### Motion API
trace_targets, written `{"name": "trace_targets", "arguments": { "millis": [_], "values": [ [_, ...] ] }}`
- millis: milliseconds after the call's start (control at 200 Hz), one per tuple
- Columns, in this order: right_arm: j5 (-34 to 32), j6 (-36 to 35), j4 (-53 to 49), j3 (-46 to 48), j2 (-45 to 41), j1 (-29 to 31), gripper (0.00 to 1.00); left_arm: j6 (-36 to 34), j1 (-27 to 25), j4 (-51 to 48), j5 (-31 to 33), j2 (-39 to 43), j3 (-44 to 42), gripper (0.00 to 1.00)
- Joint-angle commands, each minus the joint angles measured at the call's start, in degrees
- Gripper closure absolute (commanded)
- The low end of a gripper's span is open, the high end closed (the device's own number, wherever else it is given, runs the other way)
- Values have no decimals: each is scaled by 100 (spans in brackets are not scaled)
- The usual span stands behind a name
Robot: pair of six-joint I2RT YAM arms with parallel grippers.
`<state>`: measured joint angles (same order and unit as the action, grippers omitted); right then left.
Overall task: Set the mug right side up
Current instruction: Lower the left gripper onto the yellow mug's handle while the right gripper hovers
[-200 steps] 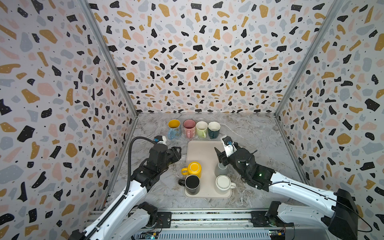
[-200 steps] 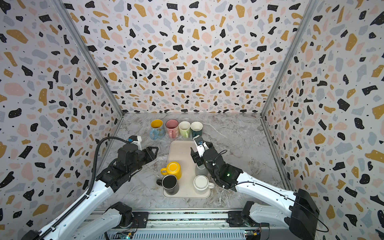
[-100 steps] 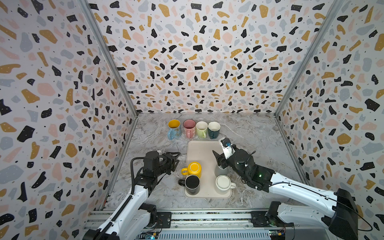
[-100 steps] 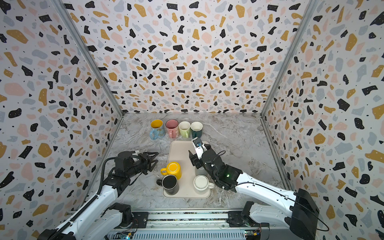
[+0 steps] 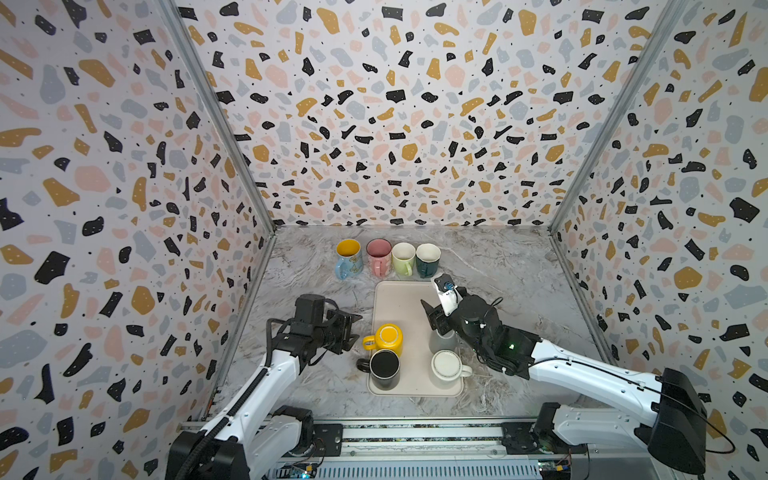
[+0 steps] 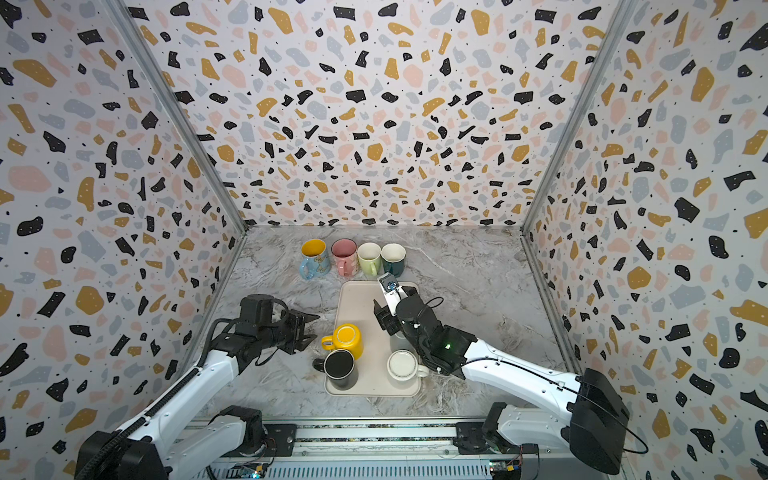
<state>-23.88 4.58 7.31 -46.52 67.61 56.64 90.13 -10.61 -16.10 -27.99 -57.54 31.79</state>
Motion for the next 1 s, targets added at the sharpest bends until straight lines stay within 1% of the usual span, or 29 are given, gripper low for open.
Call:
{"name": "trace_targets", "arguments": {
  "millis": [0,95,230,395,511,611,826,996],
  "values": [
    [-138,-72,-45,-270,9,22,27,58,24,-371,-138,-113,131,44],
    [-170,-91,-54,-295,55,20,27,9,26,-600,-230,-194,223,44],
    [-200,-102,-86,-326,136,22,26,-55,24,-1077,-159,-162,419,44],
    [-196,-58,-99,-331,216,21,26,89,24,-1006,-206,-157,486,43],
    [-205,-36,-155,-346,268,18,26,240,-1,-863,-347,-188,500,43],
    [-213,-27,-173,-353,290,22,26,236,-2,-918,-235,-174,565,43],
    [-222,-10,-211,-363,341,22,26,266,-28,-937,-288,-161,439,43],
    [-207,38,-230,-391,441,18,26,418,-196,-723,-247,-160,365,42]
  ]
}}
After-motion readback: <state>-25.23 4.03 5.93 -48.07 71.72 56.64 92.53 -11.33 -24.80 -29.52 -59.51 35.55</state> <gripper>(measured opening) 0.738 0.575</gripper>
